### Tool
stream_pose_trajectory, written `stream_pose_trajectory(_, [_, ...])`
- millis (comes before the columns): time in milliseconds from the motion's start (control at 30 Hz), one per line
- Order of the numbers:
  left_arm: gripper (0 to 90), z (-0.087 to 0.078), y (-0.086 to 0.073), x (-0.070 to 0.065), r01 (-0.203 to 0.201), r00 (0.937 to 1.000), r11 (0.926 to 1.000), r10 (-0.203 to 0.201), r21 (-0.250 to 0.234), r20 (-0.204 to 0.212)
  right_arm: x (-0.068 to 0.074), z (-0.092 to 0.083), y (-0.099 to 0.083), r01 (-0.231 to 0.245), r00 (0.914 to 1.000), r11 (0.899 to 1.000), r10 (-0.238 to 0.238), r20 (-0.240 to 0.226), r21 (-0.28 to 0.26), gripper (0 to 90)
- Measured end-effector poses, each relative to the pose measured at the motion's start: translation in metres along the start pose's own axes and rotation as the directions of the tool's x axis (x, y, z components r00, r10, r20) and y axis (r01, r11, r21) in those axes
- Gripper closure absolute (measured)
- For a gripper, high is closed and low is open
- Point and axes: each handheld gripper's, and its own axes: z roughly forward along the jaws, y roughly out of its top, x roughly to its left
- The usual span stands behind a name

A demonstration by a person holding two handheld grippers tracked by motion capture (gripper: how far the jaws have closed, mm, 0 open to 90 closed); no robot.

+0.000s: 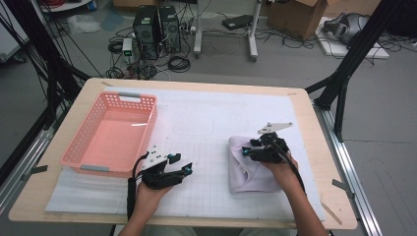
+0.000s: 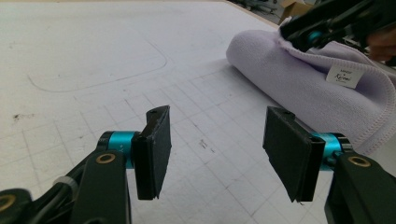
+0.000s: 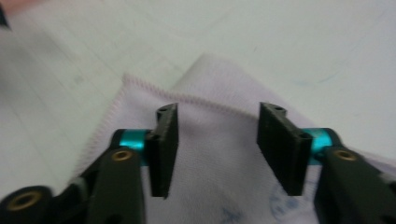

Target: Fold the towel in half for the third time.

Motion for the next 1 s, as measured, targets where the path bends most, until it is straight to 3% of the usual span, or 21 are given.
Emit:
stream_pose_trajectory(67, [42.0, 0.0, -0.001, 0.0, 0.003, 1.0, 1.0, -0.003, -0.001, 0.0, 0.001, 0.009, -0.003, 0.017, 0.9998, 0.999, -0.017, -0.001, 0.039, 81.5])
stream_pose_trajectory(133, [42.0, -0.001, -0.001, 0.001, 0.003, 1.0, 1.0, -0.003, 0.002, -0.001, 0.003, 0.008, -0.005, 0.035, 0.9994, 0.999, -0.035, 0.005, 0.027, 89.5])
stream_pose_trajectory(333, [42.0, 0.0, -0.001, 0.0, 0.006, 1.0, 1.0, -0.006, 0.003, -0.002, -0.001, -0.01, -0.011, 0.022, 0.9996, 0.999, -0.023, -0.018, -0.049, 89.2])
stream_pose_trajectory(400, [42.0, 0.001, -0.001, 0.0, 0.003, 1.0, 1.0, -0.003, 0.004, -0.003, -0.003, -0.014, -0.011, -0.011, 0.9993, 0.994, 0.007, -0.036, -0.105, 64.5])
stream_pose_trajectory(433, [42.0, 0.001, -0.001, 0.0, 0.003, 1.0, 1.0, -0.003, 0.004, -0.004, -0.004, -0.015, -0.01, -0.046, 0.998, 0.991, 0.04, -0.049, -0.123, 62.0])
stream_pose_trajectory(567, [42.0, 0.002, -0.001, -0.001, 0.001, 1.0, 1.0, -0.001, 0.007, -0.001, -0.002, -0.004, -0.006, -0.029, 0.999, 0.996, 0.026, -0.035, -0.09, 54.8])
stream_pose_trajectory(667, [42.0, 0.002, -0.002, 0.0, 0.002, 1.0, 1.0, -0.002, 0.009, 0.0, -0.001, 0.01, -0.005, -0.01, 0.9995, 0.999, 0.008, -0.031, -0.05, 62.0])
stream_pose_trajectory(767, [42.0, 0.002, -0.002, 0.0, 0.004, 1.0, 0.9999, -0.004, 0.01, 0.0, 0.004, 0.014, -0.005, 0.05, 0.9979, 0.999, -0.051, -0.04, -0.017, 88.1])
stream_pose_trajectory(867, [42.0, 0.002, -0.002, 0.0, 0.006, 1.0, 0.9999, -0.006, 0.01, -0.005, 0.007, 0.008, -0.005, 0.08, 0.9965, 0.996, -0.081, -0.021, -0.027, 90.0])
stream_pose_trajectory(1000, [42.0, 0.001, -0.002, 0.001, 0.01, 0.9999, 0.9999, -0.01, 0.006, -0.007, 0.004, -0.013, -0.013, 0.049, 0.9982, 0.994, -0.052, -0.029, -0.102, 90.0])
